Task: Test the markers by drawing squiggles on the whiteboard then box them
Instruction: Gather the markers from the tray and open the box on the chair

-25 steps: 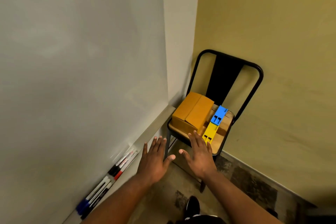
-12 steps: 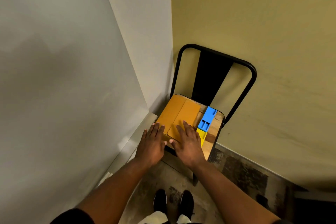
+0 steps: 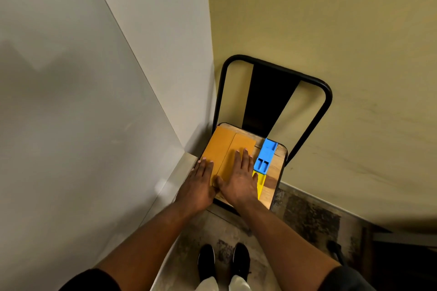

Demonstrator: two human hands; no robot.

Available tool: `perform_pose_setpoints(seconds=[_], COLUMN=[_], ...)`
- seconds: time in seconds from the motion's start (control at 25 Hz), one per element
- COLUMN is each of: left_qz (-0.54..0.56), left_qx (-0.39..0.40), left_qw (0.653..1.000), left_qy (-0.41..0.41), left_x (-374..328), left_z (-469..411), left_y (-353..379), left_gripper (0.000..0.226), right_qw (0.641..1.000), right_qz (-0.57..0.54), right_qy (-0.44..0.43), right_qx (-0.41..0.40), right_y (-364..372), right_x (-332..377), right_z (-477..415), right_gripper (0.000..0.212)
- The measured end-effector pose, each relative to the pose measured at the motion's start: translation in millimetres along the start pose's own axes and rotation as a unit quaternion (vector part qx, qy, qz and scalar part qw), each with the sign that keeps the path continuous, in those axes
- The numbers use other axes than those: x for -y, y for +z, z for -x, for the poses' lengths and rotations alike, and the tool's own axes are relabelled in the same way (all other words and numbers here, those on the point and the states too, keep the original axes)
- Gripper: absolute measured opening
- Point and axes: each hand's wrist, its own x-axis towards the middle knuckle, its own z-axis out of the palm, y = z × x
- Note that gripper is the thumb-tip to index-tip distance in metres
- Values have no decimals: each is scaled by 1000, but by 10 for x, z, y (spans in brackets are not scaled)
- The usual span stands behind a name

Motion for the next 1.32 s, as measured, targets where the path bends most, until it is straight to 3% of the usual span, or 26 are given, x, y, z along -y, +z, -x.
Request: perform_pose_setpoints(seconds=[0.4,0.68,0.92,1.0,1.12,1.24,1.32], left_qz=[43,77,31,55,126,202,173], left_qx=[-4,-5,-6,-23,-106,-192,-221], left_qw=[999,997,998,996,982,949,951], left_qy=[0,-29,-62,-64,-89,-147,-130], left_x=[69,94,73,72,98,252,373], left_z=[-34,-66,-151,-142,-105,-112,-129], left_y=[3,-35,-66,-99,-178,-237,-251], left_gripper=[84,94,89,76,53,46,49], right_qw=[999,992,986,982,978,975,974], right_qz=[-8,-93,70,131,204,221,219], right_qy=[36,10,-29,-32,-26,-26,-32], right_qx=[20,-90,-146,-130,-36,26,39], right_y=[-8,-173,-279,-320,-329,-291,-272], right_x=[214,225,-228,-368,-557,-585,-547], right_z=[-82,123,332,346,338,350,350], right_gripper=[109,82,68,67,70,80,86])
